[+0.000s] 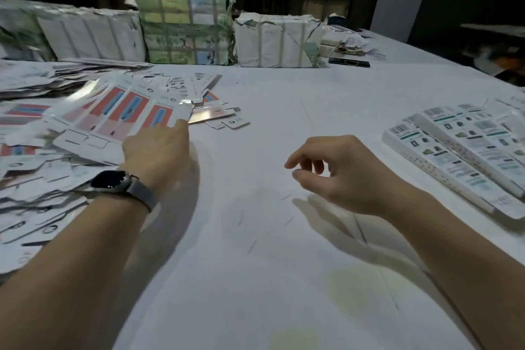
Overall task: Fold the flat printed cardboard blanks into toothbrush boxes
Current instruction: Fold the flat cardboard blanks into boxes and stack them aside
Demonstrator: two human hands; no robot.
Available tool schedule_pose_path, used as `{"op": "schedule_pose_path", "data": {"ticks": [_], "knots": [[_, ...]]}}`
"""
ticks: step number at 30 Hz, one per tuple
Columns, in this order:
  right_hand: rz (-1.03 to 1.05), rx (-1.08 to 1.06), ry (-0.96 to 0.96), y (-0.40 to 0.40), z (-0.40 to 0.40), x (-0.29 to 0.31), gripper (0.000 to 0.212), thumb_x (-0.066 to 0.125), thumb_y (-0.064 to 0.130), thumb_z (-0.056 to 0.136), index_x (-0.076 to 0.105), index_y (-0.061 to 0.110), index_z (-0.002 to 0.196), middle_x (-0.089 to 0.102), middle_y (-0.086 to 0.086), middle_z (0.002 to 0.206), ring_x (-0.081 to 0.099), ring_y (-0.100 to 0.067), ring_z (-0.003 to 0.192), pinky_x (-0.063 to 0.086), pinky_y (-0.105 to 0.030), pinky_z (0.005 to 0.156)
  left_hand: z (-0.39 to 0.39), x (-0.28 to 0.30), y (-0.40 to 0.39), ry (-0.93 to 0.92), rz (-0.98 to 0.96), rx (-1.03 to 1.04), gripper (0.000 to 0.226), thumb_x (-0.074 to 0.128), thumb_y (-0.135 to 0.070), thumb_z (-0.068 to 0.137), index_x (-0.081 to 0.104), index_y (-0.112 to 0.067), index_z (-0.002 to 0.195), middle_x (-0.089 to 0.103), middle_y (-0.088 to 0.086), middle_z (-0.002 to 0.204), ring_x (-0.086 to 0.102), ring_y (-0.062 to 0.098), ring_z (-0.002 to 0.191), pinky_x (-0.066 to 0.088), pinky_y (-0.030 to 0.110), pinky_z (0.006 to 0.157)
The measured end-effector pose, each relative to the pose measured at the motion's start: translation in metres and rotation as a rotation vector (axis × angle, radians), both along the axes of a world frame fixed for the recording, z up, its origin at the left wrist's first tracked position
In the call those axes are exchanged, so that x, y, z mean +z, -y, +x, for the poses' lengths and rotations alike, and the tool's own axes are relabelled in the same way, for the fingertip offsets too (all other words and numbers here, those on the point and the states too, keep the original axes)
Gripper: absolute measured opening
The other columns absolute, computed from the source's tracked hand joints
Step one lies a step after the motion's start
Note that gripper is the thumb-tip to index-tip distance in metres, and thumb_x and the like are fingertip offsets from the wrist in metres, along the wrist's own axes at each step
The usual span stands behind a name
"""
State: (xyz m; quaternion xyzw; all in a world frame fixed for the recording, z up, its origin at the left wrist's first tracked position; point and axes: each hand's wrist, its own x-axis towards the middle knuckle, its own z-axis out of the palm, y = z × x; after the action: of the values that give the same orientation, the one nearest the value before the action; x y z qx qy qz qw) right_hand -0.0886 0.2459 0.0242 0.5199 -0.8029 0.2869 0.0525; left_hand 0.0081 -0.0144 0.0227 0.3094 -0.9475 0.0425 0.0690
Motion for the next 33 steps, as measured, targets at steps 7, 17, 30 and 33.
{"op": "schedule_pose_path", "data": {"ticks": [7, 17, 30, 33], "knots": [[-0.059, -0.013, -0.005, 0.001, 0.001, 0.001, 0.017, 0.06, 0.026, 0.084, 0.075, 0.025, 0.091, 0.063, 0.012, 0.074, 0.058, -0.014, 0.07, 0.038, -0.02, 0.063, -0.002, -0.001, -0.004, -0.024, -0.043, -0.107, 0.042, 0.057, -0.022, 0.088, 0.045, -0.021, 0.128, 0.055, 0.005, 0.092, 0.056, 0.034, 0.089, 0.045, 0.036, 0.07], [-0.115, -0.004, 0.001, 0.001, -0.002, -0.004, 0.014, 0.065, 0.013, 0.085, 0.075, 0.021, 0.09, 0.065, 0.01, 0.073, 0.059, -0.016, 0.067, 0.035, -0.012, 0.062, -0.006, -0.005, -0.023, -0.23, 0.019, -0.288, 0.039, 0.053, -0.022, 0.092, 0.04, -0.018, 0.128, 0.057, 0.011, 0.111, 0.057, 0.036, 0.087, 0.043, 0.038, 0.065], [-0.599, -0.141, 0.294, 0.006, 0.001, 0.009, 0.043, 0.067, 0.029, 0.086, 0.051, 0.041, 0.125, 0.057, -0.007, 0.069, 0.059, -0.033, 0.071, 0.056, -0.047, 0.071, 0.015, 0.021, -0.09, -0.719, 0.933, -0.765, 0.059, 0.055, -0.017, 0.077, 0.048, -0.036, 0.132, 0.071, -0.007, 0.091, 0.071, 0.009, 0.085, 0.057, 0.023, 0.06], [-0.554, -0.105, 0.286, 0.005, 0.001, 0.01, 0.049, 0.065, 0.029, 0.088, 0.048, 0.044, 0.131, 0.059, -0.011, 0.073, 0.061, -0.04, 0.075, 0.056, -0.054, 0.07, 0.016, 0.016, -0.096, -0.59, 1.29, -0.861, 0.067, 0.051, -0.008, 0.072, 0.05, -0.045, 0.128, 0.072, -0.01, 0.102, 0.07, 0.01, 0.096, 0.057, 0.019, 0.064]]}}
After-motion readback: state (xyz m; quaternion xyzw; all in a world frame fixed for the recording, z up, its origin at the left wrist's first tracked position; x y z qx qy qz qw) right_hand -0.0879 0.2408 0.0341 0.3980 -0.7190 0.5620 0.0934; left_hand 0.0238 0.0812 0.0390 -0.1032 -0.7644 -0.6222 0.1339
